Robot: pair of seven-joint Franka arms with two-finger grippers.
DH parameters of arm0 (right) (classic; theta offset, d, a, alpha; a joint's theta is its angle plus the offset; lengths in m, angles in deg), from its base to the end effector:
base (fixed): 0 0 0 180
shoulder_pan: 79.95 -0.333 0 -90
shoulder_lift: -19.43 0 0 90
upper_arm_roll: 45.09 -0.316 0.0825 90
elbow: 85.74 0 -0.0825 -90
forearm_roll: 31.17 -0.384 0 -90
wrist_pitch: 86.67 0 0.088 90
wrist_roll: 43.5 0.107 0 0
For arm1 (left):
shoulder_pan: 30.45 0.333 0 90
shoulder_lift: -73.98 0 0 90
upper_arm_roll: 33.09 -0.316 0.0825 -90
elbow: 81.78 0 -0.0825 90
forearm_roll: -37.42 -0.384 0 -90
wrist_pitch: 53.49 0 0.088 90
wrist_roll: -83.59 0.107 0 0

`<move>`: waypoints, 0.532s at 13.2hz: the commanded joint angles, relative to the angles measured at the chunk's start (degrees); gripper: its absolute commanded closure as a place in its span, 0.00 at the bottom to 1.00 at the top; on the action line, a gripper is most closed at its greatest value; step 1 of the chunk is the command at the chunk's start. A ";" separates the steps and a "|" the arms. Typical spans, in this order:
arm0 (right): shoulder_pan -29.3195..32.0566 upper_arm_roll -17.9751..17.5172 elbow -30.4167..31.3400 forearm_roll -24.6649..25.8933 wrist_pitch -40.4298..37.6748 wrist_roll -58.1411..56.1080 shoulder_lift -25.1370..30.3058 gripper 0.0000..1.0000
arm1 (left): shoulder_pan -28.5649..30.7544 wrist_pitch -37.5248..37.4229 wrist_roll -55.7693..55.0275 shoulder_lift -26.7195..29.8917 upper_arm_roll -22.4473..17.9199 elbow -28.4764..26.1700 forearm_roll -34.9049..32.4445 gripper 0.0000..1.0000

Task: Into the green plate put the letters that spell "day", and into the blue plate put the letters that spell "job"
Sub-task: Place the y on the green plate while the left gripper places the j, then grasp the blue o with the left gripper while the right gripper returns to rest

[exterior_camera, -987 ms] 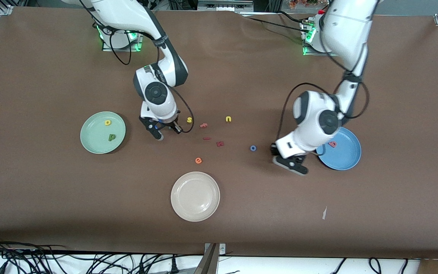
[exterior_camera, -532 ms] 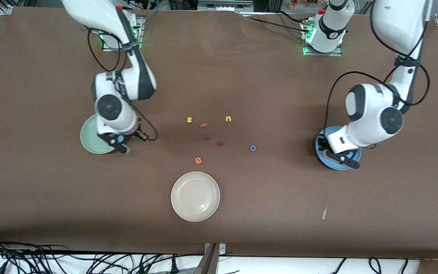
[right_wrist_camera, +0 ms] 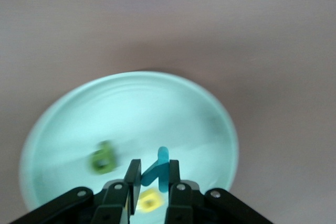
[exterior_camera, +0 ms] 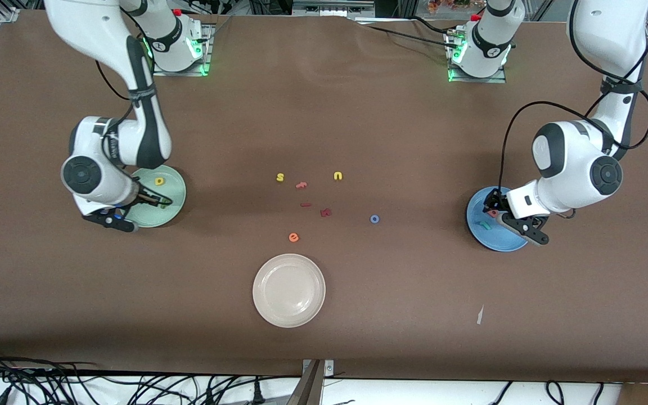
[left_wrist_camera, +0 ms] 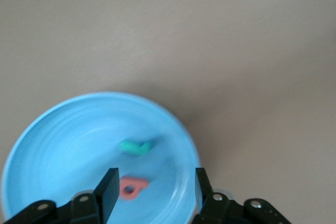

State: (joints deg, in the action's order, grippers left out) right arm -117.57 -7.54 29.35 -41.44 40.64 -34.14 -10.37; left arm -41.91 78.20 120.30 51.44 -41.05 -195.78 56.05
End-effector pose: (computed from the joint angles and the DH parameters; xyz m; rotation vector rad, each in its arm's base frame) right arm 0.5821 0.0125 0.2286 2.9118 -0.3666 -0.2498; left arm 0.5993 -0.0459 0.2598 2.8614 -0.7059 -0.0304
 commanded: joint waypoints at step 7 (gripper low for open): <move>0.09 -0.47 -15.82 -2.04 -16.35 -3.12 2.55 0.00 | -21.38 8.14 -21.55 -9.71 0.32 9.48 14.07 0.33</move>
State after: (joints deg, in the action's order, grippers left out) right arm -117.68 -7.97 20.66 -42.43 31.65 -36.20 -8.93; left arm -59.67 85.89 104.61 45.15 -39.76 -190.72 69.35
